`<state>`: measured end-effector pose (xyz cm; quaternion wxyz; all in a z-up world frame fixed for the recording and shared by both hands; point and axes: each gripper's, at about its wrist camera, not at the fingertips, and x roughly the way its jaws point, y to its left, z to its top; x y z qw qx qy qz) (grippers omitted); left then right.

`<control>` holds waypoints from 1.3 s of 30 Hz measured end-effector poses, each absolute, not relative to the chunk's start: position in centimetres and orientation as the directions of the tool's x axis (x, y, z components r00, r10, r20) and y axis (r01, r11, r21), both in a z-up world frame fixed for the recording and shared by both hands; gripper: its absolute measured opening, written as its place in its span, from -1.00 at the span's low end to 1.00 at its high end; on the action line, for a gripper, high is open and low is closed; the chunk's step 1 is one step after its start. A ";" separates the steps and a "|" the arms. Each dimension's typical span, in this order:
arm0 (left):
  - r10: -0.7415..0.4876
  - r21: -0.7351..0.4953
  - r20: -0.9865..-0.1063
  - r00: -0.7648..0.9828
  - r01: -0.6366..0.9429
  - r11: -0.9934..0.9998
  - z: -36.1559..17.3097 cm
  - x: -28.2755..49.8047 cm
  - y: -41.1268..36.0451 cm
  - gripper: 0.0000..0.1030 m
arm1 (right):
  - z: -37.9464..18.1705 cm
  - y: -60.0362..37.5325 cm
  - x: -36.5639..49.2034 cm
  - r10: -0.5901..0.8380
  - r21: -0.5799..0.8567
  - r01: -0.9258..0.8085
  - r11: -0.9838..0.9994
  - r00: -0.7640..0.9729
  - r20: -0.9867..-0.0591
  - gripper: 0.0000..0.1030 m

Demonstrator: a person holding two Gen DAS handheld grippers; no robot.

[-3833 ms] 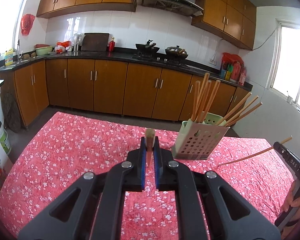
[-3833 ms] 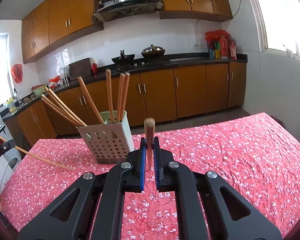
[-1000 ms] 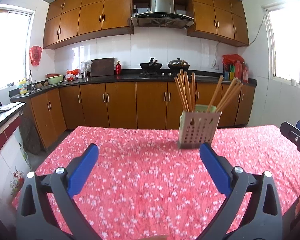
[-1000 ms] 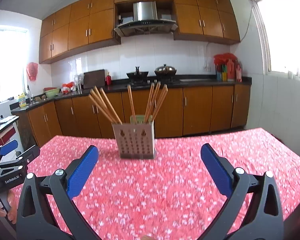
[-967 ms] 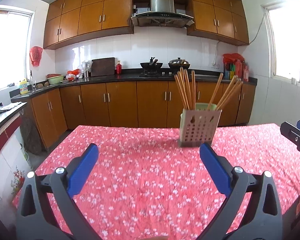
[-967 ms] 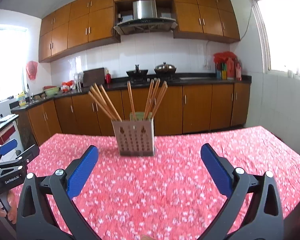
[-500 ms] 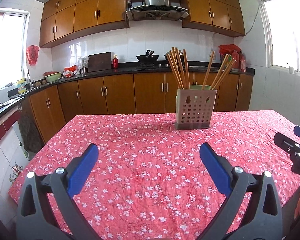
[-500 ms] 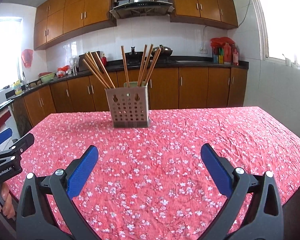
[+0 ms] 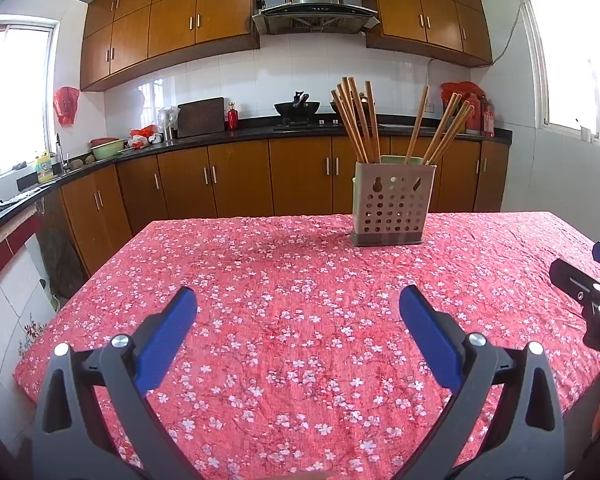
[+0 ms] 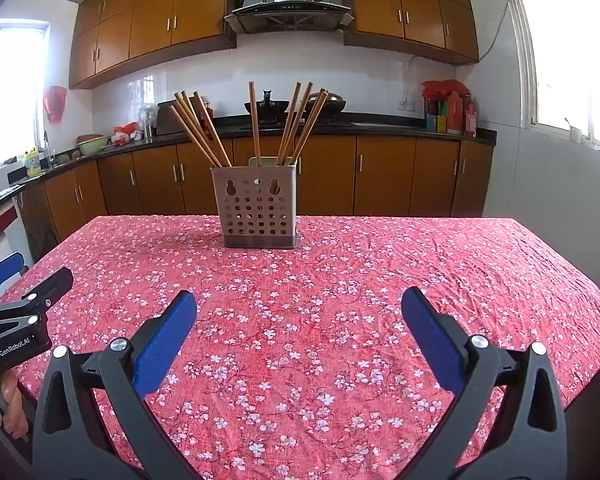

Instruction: Organize utensils

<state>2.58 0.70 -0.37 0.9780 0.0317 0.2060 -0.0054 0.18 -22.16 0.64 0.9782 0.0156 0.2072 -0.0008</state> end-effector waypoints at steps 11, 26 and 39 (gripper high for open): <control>-0.007 0.049 -0.407 0.913 0.029 0.998 -0.5 2.6 0.6 0.92 | 0.6 -22.0 0.2 0.007 0.038 0.010 0.999 0.913 -0.408 0.97; -0.009 0.045 -0.408 0.913 0.030 0.999 -0.5 2.5 0.5 0.92 | 0.6 -22.1 0.3 0.007 0.047 0.013 0.999 0.913 -0.409 0.97; -0.014 0.040 -0.409 0.912 0.034 0.999 -0.4 2.6 0.5 0.92 | 0.6 -22.2 0.3 0.008 0.049 0.013 0.999 0.912 -0.409 0.97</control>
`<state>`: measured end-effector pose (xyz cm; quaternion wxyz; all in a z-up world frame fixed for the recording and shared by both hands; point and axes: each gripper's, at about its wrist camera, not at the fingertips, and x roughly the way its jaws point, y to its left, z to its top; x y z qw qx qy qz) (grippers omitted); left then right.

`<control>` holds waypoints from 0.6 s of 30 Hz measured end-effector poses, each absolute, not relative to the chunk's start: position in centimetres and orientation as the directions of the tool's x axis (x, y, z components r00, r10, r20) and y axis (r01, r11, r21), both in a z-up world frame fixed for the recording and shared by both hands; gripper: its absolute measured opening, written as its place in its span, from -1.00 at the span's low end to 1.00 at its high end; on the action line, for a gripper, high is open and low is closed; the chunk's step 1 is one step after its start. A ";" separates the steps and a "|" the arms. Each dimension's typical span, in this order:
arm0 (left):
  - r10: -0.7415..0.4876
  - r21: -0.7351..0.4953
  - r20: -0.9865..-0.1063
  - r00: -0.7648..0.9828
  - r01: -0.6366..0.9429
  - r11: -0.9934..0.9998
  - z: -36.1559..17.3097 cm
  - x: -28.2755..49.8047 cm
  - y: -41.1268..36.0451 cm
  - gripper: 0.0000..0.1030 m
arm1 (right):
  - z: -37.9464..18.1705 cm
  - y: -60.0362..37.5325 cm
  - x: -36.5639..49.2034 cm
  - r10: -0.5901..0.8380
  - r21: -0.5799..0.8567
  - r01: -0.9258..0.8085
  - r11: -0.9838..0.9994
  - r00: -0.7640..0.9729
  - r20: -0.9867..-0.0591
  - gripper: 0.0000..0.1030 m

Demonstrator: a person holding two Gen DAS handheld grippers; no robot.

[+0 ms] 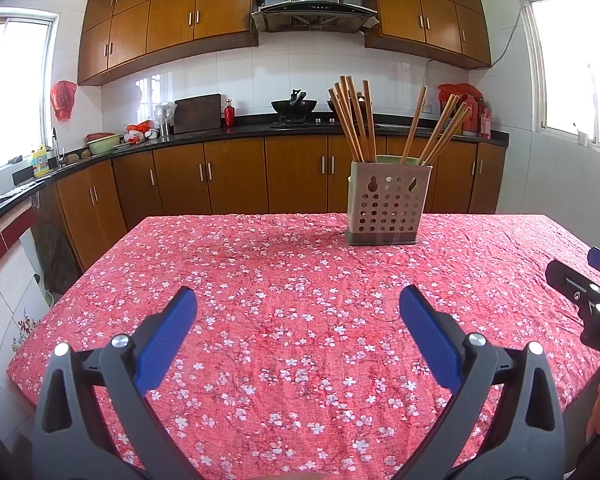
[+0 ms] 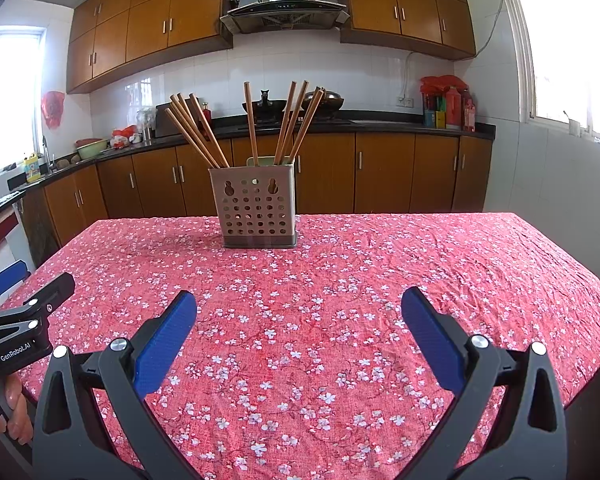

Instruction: Organize utensils

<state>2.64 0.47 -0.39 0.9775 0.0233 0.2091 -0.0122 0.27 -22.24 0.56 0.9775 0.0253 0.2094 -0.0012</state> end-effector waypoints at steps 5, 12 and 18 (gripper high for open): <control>-0.016 0.040 -0.409 0.913 0.035 0.999 -0.4 2.6 0.4 0.92 | 0.6 -22.3 0.3 0.008 0.050 0.013 0.999 0.912 -0.410 0.97; -0.016 0.038 -0.409 0.912 0.035 0.999 -0.4 2.6 0.3 0.92 | 0.5 -22.2 0.3 0.009 0.056 0.015 0.998 0.910 -0.413 0.97; -0.016 0.038 -0.412 0.911 0.035 0.999 -0.4 2.5 0.2 0.92 | 0.5 -22.1 0.3 0.009 0.058 0.017 0.998 0.910 -0.414 0.97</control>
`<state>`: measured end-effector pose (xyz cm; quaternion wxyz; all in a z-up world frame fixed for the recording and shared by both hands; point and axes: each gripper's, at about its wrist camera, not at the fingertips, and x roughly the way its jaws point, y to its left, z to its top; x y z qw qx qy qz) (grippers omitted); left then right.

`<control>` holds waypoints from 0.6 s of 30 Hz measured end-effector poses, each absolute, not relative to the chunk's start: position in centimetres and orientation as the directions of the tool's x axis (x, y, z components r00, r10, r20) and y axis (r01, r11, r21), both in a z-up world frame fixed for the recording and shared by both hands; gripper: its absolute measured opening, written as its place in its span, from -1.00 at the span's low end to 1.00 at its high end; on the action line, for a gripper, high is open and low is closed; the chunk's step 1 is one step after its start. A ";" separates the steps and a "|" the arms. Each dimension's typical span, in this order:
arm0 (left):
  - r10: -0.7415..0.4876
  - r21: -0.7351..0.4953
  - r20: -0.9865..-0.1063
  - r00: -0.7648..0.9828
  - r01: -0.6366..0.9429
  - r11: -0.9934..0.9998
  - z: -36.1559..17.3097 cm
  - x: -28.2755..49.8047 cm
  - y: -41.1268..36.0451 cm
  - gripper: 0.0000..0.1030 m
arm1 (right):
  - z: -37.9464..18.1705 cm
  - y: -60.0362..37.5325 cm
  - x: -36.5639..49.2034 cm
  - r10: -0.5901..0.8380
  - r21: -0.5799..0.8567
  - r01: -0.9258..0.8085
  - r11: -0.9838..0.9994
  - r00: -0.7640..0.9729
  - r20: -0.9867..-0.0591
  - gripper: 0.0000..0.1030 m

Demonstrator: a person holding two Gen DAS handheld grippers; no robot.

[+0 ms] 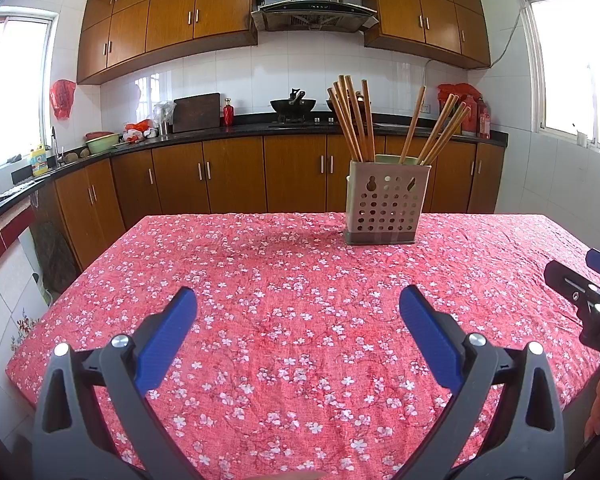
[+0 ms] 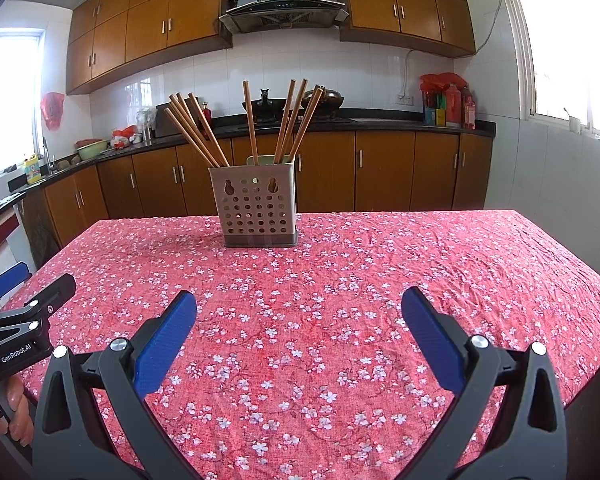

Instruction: Organize utensils

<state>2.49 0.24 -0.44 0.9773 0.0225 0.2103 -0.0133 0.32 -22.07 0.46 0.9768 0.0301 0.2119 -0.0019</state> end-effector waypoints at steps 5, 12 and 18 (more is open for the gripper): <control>-0.017 0.038 -0.412 0.911 0.036 0.999 -0.5 2.5 0.3 0.92 | 0.5 -22.0 0.3 0.009 0.059 0.017 0.998 0.910 -0.414 0.97; -0.016 0.037 -0.412 0.911 0.034 0.999 -0.4 2.4 0.2 0.92 | 0.5 -22.0 0.3 0.009 0.059 0.017 0.998 0.910 -0.414 0.97; -0.017 0.034 -0.413 0.910 0.034 0.999 -0.6 2.5 0.1 0.92 | 0.4 -21.9 0.3 0.009 0.060 0.017 0.998 0.910 -0.415 0.97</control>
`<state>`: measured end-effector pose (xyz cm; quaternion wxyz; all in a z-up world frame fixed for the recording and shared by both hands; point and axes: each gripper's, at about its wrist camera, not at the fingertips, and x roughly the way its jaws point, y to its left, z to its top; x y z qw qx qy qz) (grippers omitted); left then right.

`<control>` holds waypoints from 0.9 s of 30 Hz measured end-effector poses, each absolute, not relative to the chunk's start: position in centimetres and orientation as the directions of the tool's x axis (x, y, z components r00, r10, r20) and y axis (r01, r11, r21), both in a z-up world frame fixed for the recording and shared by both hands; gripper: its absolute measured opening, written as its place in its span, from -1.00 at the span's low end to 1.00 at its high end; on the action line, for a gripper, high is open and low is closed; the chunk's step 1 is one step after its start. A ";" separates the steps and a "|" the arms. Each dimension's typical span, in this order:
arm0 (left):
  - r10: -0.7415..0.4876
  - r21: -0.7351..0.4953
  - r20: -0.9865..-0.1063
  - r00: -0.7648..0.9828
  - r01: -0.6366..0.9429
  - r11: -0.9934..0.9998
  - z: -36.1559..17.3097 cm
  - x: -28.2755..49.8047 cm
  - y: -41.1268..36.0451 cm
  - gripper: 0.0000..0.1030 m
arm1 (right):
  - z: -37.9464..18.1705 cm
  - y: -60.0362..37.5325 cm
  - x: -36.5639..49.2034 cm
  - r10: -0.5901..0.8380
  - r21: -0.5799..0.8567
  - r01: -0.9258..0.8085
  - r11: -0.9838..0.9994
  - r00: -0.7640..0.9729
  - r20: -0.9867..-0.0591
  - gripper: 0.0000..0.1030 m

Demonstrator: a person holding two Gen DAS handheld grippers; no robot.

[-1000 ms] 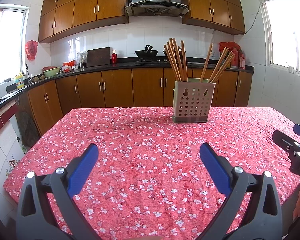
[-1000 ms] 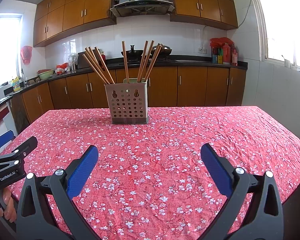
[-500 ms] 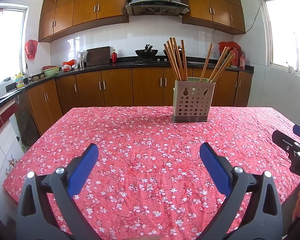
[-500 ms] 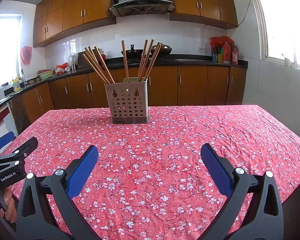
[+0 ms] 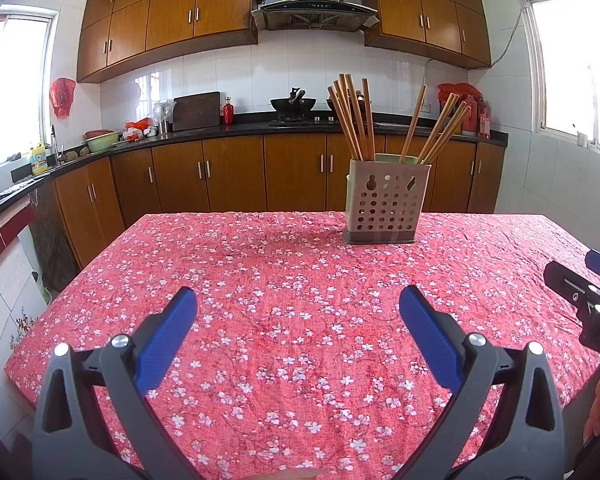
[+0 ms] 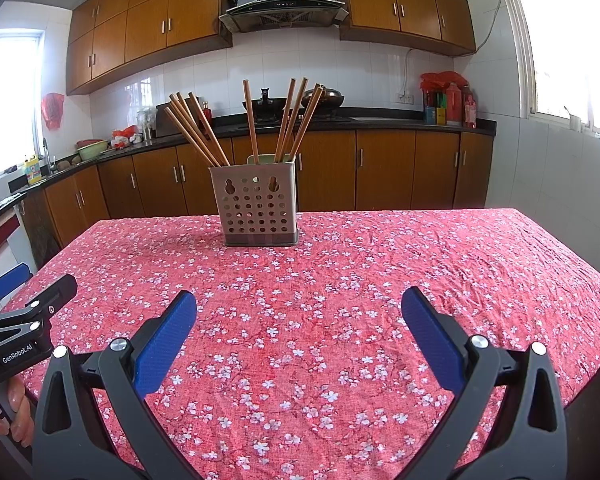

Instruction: Organize utensils

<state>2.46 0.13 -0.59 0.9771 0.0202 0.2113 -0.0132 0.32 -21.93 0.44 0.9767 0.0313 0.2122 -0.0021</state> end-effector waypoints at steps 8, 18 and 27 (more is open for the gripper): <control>-0.018 0.030 -0.418 0.908 0.034 0.999 -0.7 2.5 0.1 0.92 | 0.3 -21.8 0.3 0.011 0.063 0.017 0.998 0.908 -0.419 0.97; -0.014 0.024 -0.420 0.907 0.026 0.999 -0.9 2.6 0.2 0.92 | 0.3 -21.8 0.4 0.012 0.064 0.017 0.998 0.908 -0.419 0.97; -0.014 0.017 -0.423 0.906 0.024 1.000 -0.9 2.7 0.3 0.92 | 0.3 -21.9 0.4 0.012 0.066 0.017 0.998 0.908 -0.419 0.97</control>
